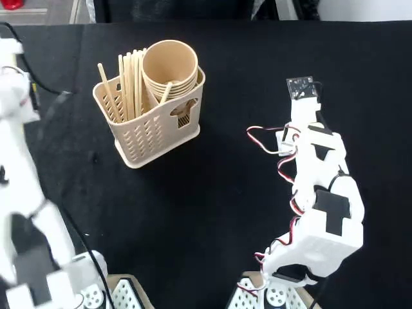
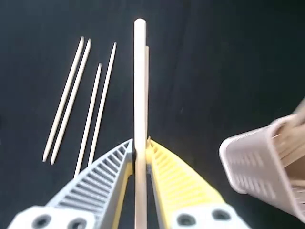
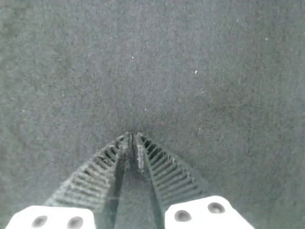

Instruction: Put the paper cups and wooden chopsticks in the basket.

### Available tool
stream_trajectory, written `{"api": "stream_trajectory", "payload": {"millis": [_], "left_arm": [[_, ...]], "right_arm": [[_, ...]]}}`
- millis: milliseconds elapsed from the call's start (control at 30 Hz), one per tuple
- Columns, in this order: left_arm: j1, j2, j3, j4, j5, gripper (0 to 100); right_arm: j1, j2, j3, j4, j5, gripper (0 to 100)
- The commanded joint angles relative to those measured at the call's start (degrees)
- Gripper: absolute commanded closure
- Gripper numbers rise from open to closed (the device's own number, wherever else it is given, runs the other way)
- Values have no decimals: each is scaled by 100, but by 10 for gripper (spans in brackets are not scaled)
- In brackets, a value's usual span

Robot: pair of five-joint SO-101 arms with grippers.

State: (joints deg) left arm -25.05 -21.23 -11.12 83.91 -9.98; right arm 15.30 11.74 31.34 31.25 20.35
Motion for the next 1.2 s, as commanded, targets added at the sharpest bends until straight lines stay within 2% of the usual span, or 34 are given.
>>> {"api": "stream_trajectory", "payload": {"millis": [0,100,267,367,500,633,900,1167], "left_arm": [[286,-1811,1930,-1609,-9,971],[470,-3042,3196,-3165,149,971],[813,-4325,4796,-6382,888,971],[1385,-4607,5200,-7481,985,971],[2158,-4607,5270,-7754,993,971],[2440,-4668,5279,-7763,1037,972],[2527,-4651,5596,-7851,1662,972],[2527,-4607,6958,-8958,1679,972]], "right_arm": [[26,-338,4,0,62,985],[26,-338,4,0,62,985],[26,-338,4,-9,62,985],[26,-338,4,-9,62,985],[26,-338,4,-9,62,985],[26,-338,4,-9,62,985],[26,-338,4,-18,62,985],[26,-338,4,-18,62,985]]}}
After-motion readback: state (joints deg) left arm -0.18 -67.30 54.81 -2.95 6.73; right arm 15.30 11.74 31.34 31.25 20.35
